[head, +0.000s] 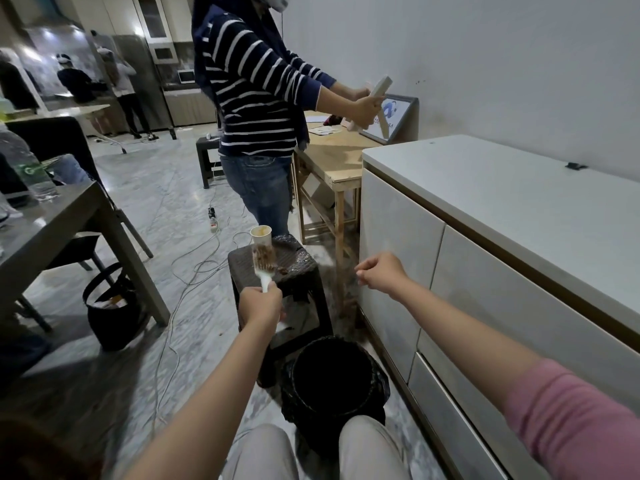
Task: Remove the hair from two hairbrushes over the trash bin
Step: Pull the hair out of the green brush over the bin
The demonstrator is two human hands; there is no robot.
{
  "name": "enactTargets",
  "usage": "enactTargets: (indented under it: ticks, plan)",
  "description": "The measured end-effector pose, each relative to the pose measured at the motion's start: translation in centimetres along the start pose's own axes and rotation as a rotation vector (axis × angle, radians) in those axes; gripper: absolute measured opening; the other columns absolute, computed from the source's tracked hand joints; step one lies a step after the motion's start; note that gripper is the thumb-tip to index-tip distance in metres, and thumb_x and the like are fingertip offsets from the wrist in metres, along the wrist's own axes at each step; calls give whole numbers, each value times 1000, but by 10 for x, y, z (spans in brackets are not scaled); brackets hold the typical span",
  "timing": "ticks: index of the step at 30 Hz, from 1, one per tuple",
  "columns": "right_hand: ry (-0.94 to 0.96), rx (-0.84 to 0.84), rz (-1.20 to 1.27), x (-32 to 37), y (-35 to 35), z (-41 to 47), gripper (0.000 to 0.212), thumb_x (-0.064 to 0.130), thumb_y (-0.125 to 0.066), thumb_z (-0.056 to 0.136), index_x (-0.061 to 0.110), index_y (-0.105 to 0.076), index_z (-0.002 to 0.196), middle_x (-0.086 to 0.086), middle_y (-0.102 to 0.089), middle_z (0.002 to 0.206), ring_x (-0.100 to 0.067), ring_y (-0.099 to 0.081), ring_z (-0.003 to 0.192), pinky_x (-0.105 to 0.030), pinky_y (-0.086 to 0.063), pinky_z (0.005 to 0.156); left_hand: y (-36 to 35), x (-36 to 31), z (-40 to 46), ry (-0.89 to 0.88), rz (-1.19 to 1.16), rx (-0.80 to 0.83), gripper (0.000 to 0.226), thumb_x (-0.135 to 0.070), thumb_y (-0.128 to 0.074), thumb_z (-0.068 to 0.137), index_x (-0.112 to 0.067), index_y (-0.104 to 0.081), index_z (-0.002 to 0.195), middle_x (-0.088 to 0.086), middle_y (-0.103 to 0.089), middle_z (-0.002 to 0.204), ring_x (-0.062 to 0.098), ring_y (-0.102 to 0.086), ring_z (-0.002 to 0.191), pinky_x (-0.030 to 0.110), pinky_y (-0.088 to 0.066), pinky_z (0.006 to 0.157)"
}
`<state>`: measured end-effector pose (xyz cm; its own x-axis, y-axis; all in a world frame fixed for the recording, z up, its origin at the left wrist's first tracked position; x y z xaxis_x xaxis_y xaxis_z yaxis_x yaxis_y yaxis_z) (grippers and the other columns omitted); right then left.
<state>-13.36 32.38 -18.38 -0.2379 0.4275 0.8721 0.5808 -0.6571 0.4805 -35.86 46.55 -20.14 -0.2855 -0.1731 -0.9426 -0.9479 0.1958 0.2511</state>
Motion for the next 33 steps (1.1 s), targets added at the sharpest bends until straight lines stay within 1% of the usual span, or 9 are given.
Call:
enactTargets:
  ticks: [5, 9, 12, 15, 16, 20, 25, 30, 33]
  plan:
    - [-62, 40, -16, -9, -22, 3, 19, 6, -63, 86, 17, -67, 71, -11, -73, 85, -22, -73, 78, -39, -59, 83, -16, -2, -14, -23, -24, 125, 29, -23, -59, 93, 2, -60, 79, 12, -58, 59, 23, -52, 45, 38, -56, 56]
    - [-131, 113, -20, -13, -35, 3, 25, 3, -63, 84, 7, -63, 109, -12, -67, 107, -26, -72, 74, -44, -60, 75, -23, -2, -21, -34, -12, 191, 34, -21, -58, 94, -1, -55, 67, 12, -54, 55, 22, -48, 44, 27, -45, 47]
    - [-167, 217, -136, -10, -41, -6, 46, 3, -61, 85, 12, -48, 129, -12, -61, 118, -25, -71, 73, -28, -47, 46, -25, -2, -27, -51, 1, 246, 39, -19, -57, 95, -3, -53, 60, 10, -51, 54, 21, -48, 45, 28, -45, 47]
    - [-161, 207, -247, -10, -40, -5, 4, 4, -53, 84, 7, -52, 87, -13, -62, 86, -29, -74, 73, -26, -38, 43, -27, -2, -34, -59, 16, 308, 35, -20, -56, 96, -1, -56, 67, 10, -51, 53, 19, -46, 42, 24, -42, 41]
    - [-171, 182, -251, -10, -40, -3, 7, 4, -51, 82, 7, -49, 76, -12, -60, 78, -29, -74, 70, -26, -38, 42, -27, -2, -35, -59, 22, 318, 33, -21, -56, 96, -1, -57, 70, 10, -51, 54, 19, -46, 42, 21, -40, 39]
    - [-167, 120, -103, -8, -46, -1, 20, 3, -55, 80, 1, -63, 98, -14, -64, 78, -28, -72, 64, -36, -53, 56, -28, 2, -38, -57, 70, 331, 35, -24, -58, 95, 0, -62, 70, 9, -56, 56, 18, -51, 43, 19, -42, 36]
    - [-151, 281, 284, 3, -66, -5, 44, 10, -61, 89, 12, -45, 129, -10, -62, 115, -20, -69, 66, -33, -49, 62, -34, 3, -45, -62, 79, 393, 40, -25, -56, 96, -6, -59, 61, 8, -59, 58, 16, -52, 48, 24, -46, 45]
    - [-65, 295, 296, 13, -70, -12, 7, 11, -58, 93, 5, -61, 95, -7, -62, 75, -11, -62, 55, -24, -54, 57, -34, 7, -44, -12, 42, 373, 41, -26, -56, 96, -6, -59, 60, 9, -59, 60, 17, -53, 50, 27, -49, 50]
    - [-29, 198, 243, 13, -65, -11, 15, 10, -59, 93, 1, -67, 83, -7, -61, 67, -11, -59, 55, -16, -51, 49, -30, 11, -40, 25, 3, 315, 37, -26, -58, 94, -6, -59, 64, 11, -61, 64, 19, -55, 52, 27, -51, 50]
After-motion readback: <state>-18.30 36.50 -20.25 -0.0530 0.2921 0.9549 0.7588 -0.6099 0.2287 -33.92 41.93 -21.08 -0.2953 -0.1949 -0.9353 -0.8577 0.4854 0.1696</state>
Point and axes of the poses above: each hand's wrist, its own z-axis towards the middle knuckle, its own y-axis out of the back of the hand, x = y × z, the point moved 6 cm from there along z, towards the middle knuckle
